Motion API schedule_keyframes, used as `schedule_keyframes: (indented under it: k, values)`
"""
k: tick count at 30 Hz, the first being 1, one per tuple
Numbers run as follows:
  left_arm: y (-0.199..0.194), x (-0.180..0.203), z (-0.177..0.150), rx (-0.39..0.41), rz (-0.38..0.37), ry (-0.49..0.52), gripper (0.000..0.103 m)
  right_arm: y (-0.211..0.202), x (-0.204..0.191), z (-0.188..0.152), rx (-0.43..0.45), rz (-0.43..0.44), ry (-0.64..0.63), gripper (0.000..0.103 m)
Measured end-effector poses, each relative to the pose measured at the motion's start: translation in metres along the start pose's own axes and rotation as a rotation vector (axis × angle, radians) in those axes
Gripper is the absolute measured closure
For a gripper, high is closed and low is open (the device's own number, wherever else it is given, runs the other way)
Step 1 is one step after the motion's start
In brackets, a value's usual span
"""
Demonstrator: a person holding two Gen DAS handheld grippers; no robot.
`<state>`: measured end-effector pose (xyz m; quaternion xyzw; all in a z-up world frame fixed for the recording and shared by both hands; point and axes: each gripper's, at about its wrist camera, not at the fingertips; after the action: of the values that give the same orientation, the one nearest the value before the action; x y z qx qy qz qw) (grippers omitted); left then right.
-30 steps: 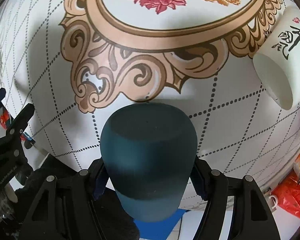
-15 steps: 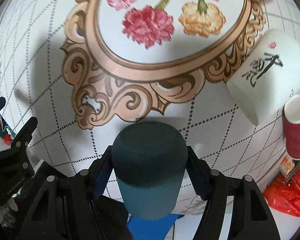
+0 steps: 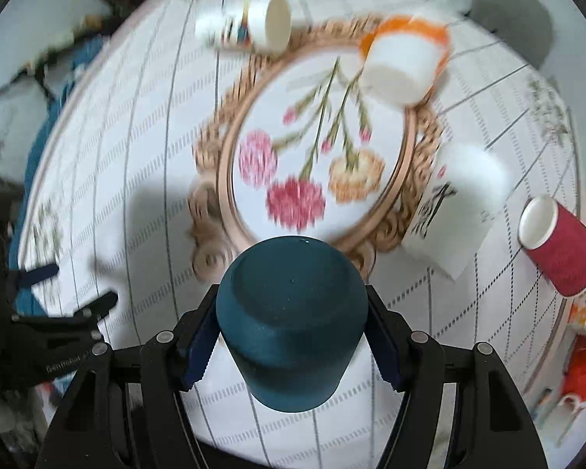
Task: Flip cup upside down
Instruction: 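Lower the inverted teal cup onto the tablecloth with the right gripper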
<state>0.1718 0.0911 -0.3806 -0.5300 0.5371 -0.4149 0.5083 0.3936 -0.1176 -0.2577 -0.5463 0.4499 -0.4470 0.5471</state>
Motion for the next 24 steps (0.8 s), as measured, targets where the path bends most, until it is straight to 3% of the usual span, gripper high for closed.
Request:
schedule_keyframes:
  k: [6, 9, 24]
  values:
    - [-0.006, -0.007, 0.005, -0.001, -0.001, 0.004, 0.012, 0.004, -0.01, -0.03, 0.275, -0.026, 0.051, 0.033]
    - [-0.002, -0.009, 0.0, -0.003, -0.002, 0.012, 0.012, 0.008, -0.017, -0.045, 0.349, -0.053, 0.036, 0.033]
    - [-0.009, 0.016, -0.026, 0.026, 0.019, 0.083, 0.013, 0.027, -0.037, -0.081, 0.35, -0.079, -0.007, 0.032]
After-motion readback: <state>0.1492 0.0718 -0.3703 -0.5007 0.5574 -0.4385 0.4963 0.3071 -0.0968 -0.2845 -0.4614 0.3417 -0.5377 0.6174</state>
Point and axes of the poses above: each gripper's, at about its wrist camera, not at the fingertips, and y roughly the way its jaws point, x to its right, z to its top, and after that the axes turned 5 degrees about -x, right-handed
